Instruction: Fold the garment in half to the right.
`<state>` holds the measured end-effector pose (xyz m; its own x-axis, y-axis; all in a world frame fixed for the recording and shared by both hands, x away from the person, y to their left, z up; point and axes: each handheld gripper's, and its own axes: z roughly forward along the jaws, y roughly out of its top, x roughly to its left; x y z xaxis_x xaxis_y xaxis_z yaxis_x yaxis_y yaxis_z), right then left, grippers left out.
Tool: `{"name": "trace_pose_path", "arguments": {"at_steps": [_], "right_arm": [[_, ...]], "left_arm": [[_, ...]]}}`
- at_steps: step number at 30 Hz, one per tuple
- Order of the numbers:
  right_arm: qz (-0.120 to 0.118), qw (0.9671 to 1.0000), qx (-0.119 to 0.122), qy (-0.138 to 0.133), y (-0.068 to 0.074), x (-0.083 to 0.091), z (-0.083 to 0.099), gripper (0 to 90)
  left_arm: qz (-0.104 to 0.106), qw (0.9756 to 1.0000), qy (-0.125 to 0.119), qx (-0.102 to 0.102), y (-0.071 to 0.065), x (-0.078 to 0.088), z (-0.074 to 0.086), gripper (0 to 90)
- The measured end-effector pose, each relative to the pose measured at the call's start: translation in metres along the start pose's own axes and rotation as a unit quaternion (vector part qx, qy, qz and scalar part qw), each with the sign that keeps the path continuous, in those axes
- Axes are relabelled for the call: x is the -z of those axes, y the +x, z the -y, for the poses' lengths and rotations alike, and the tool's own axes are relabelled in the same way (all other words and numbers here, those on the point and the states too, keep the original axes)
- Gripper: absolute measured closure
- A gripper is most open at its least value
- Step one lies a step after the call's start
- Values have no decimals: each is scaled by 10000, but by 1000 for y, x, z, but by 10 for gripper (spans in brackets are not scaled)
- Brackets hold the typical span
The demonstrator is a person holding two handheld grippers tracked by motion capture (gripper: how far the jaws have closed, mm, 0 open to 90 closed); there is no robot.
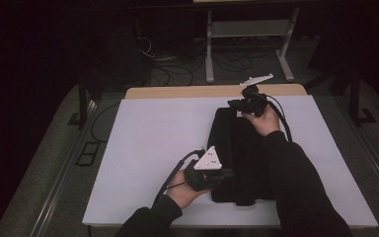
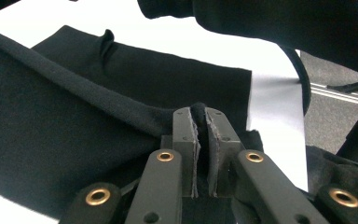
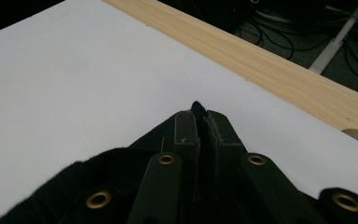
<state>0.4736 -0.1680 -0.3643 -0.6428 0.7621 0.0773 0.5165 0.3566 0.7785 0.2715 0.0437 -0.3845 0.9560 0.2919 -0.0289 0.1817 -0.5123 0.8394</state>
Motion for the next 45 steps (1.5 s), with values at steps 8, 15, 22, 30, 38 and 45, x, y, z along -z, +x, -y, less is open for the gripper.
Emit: {"name": "trace_pose_path", "arguments": {"at_steps": [8,15,22,30,38,45], "right_arm": [[39,9999,-109,10,-10,7,9,821],[122,9997,-186,65,-21,14,21,821],[144,9990,-413,37,-35,20,35,821],[89,9978,-662,-19,-48,20,50,820],[44,9971,-758,5,-59,19,65,821],[78,9963,-861,-12,-68,22,73,819]], "left_arm": [[202,9998,25,-31,-7,-22,-8,825],[357,9993,61,16,-11,-38,-9,824],[466,9988,91,107,-13,-54,-14,825],[505,9983,258,134,-14,-75,-16,824],[447,9970,630,-101,-18,-91,-20,824],[495,9955,797,-153,-21,-102,-25,824]]}}
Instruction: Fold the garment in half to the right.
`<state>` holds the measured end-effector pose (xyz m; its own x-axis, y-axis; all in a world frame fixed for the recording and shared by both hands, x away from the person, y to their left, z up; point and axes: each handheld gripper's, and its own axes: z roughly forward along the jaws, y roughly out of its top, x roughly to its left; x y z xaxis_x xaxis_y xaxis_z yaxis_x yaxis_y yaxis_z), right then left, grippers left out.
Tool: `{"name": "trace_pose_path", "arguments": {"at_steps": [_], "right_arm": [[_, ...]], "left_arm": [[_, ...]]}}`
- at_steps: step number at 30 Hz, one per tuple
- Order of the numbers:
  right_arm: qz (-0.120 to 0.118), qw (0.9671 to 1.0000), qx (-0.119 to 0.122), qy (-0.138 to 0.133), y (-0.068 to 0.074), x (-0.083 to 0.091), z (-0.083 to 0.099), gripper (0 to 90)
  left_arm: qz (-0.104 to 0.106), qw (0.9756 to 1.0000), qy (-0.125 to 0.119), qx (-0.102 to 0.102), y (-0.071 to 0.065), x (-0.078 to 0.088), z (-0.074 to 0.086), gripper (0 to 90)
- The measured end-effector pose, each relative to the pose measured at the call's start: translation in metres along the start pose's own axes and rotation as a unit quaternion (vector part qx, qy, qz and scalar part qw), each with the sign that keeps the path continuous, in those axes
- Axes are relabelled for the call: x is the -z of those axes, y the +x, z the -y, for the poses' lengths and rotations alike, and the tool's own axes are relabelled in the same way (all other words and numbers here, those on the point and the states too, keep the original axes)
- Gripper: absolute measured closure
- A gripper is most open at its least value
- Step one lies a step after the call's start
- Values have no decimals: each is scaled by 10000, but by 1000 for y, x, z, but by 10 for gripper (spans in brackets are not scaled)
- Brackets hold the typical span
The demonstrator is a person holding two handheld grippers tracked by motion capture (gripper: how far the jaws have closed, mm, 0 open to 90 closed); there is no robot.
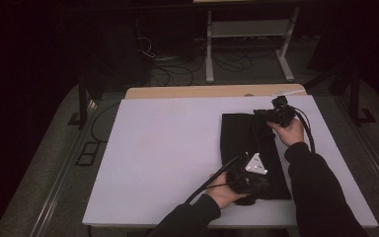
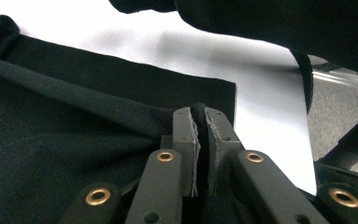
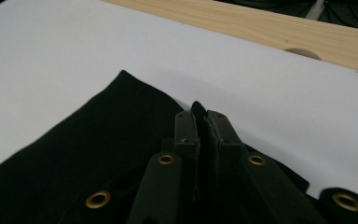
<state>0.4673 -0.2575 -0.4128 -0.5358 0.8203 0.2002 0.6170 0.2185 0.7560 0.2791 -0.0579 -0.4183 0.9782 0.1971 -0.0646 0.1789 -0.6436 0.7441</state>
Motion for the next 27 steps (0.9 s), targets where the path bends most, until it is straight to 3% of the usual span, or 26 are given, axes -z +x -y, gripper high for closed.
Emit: {"name": "trace_pose_path", "arguments": {"at_steps": [7,16,23,27], "right_arm": [[32,9999,-69,-78,-8,3,4,819],[69,9996,-237,-127,-17,-1,7,815],[96,9995,-203,-207,-17,6,6,803],[132,9992,-298,-230,-18,12,6,723]], "left_arm": [[-14,9999,15,-135,-2,-3,-7,824],[4,9999,-131,-65,-2,-8,-14,824],[32,9999,-127,-64,-3,-12,-17,824],[19,9999,-108,-105,-4,-15,-19,825]]}}
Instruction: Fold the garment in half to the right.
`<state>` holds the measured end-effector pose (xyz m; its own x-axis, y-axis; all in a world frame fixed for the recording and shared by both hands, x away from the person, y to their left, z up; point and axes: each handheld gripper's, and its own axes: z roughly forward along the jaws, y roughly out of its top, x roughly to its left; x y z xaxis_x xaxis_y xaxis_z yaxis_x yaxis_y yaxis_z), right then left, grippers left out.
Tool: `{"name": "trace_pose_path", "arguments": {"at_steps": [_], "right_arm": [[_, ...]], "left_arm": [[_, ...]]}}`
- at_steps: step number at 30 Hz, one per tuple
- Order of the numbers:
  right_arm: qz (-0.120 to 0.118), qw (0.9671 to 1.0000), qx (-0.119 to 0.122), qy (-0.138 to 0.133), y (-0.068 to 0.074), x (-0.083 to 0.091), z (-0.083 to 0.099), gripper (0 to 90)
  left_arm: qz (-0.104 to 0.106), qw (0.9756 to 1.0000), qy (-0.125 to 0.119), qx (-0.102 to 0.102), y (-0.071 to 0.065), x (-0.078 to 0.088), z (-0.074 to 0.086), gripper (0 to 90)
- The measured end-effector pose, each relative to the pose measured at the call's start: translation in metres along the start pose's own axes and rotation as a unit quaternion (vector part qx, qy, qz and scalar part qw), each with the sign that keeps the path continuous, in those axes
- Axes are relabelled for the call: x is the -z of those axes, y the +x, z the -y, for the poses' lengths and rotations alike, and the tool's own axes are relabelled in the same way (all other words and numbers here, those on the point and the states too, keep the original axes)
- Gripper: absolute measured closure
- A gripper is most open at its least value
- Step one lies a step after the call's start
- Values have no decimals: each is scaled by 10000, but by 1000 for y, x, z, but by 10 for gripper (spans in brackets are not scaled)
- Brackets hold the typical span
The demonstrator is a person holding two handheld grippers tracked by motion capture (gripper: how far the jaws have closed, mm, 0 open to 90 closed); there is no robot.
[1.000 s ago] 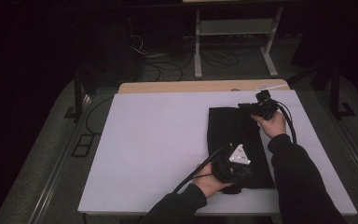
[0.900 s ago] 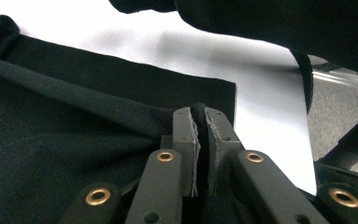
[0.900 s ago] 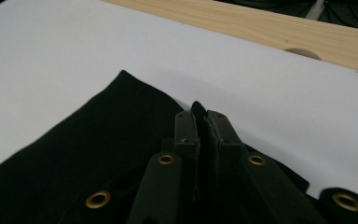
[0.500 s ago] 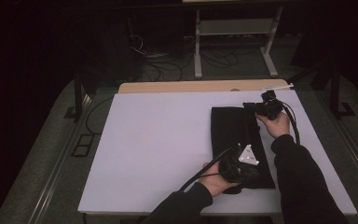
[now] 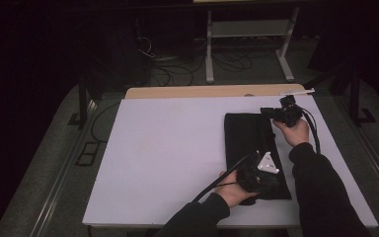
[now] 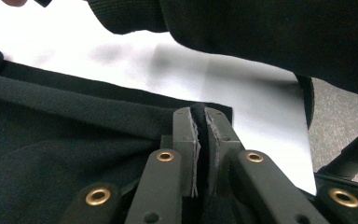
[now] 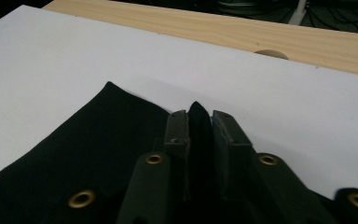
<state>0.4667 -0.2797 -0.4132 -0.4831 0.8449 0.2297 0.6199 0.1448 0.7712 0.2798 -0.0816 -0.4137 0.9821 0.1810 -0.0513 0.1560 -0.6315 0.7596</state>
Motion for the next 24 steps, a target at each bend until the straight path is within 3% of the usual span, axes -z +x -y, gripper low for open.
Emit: {"name": "trace_pose_path", "arguments": {"at_steps": [8,12,13,14,16,24], "right_arm": [[101,9998,-28,-174,-3,19,4,486],[104,9997,43,-210,-2,28,7,334],[121,9996,64,-235,-3,30,8,296],[132,9996,70,-243,-3,32,9,252],[189,9995,86,-246,-3,37,10,144],[217,9994,135,-216,-5,54,21,22]], "left_arm": [[-27,9999,71,-70,0,-3,-3,825],[-52,10000,26,-48,-1,-5,-6,825],[-52,9999,87,-130,-1,-5,-7,825],[-66,10000,32,-60,-2,-6,-8,825],[-66,9998,113,-143,-2,-6,-9,825],[-92,9996,172,-200,-6,-12,-18,830]]}}
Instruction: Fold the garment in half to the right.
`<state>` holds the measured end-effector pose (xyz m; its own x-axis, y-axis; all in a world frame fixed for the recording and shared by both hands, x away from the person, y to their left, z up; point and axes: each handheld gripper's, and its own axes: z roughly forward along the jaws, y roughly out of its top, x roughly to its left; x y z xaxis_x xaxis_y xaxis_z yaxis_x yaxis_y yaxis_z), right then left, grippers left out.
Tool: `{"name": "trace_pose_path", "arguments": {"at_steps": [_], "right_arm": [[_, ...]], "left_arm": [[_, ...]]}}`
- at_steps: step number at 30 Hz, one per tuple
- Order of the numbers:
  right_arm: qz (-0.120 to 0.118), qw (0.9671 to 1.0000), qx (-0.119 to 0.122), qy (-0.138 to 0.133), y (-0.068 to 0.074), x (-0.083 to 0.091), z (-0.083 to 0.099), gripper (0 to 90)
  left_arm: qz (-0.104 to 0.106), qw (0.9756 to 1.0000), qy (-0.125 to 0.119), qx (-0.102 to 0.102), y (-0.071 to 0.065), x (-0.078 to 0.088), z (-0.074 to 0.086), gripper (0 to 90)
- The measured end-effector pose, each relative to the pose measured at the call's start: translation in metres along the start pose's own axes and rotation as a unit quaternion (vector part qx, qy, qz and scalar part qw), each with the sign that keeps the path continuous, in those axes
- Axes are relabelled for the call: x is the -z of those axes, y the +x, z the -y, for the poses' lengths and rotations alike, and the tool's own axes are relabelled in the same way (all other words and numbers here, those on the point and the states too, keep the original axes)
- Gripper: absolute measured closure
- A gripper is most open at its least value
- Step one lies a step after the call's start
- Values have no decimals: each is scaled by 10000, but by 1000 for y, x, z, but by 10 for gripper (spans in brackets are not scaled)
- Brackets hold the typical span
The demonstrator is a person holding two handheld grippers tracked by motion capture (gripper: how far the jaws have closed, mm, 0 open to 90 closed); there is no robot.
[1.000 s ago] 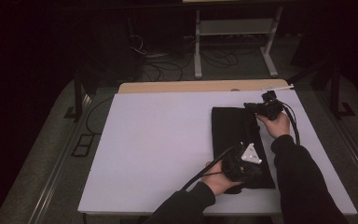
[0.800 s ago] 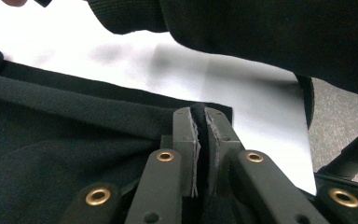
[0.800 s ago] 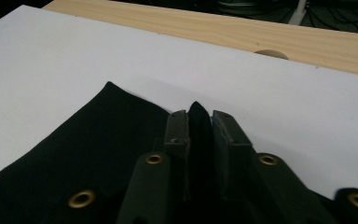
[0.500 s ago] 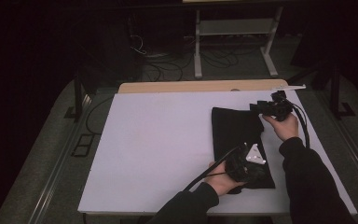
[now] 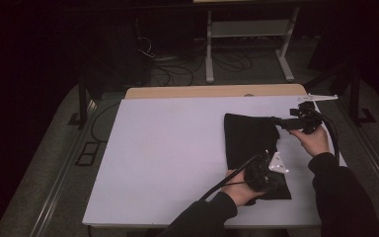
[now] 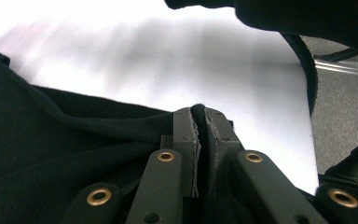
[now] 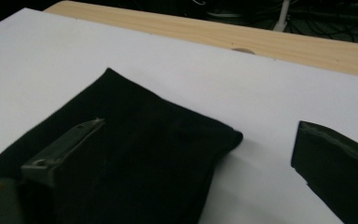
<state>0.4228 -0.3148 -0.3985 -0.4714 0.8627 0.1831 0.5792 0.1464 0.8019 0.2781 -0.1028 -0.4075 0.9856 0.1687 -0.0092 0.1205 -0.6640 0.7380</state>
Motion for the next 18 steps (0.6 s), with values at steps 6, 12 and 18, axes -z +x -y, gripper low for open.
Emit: {"name": "trace_pose_path", "arguments": {"at_steps": [6,12,18], "right_arm": [[28,9999,-116,19,-5,11,10,14],[97,9999,-86,23,-7,22,17,4],[124,9997,-191,-39,-12,34,22,0]], "left_arm": [[20,9999,102,-63,-1,-7,-4,835],[48,9994,295,-176,0,-15,-8,835],[54,9979,568,-300,0,-25,-13,835]]}}
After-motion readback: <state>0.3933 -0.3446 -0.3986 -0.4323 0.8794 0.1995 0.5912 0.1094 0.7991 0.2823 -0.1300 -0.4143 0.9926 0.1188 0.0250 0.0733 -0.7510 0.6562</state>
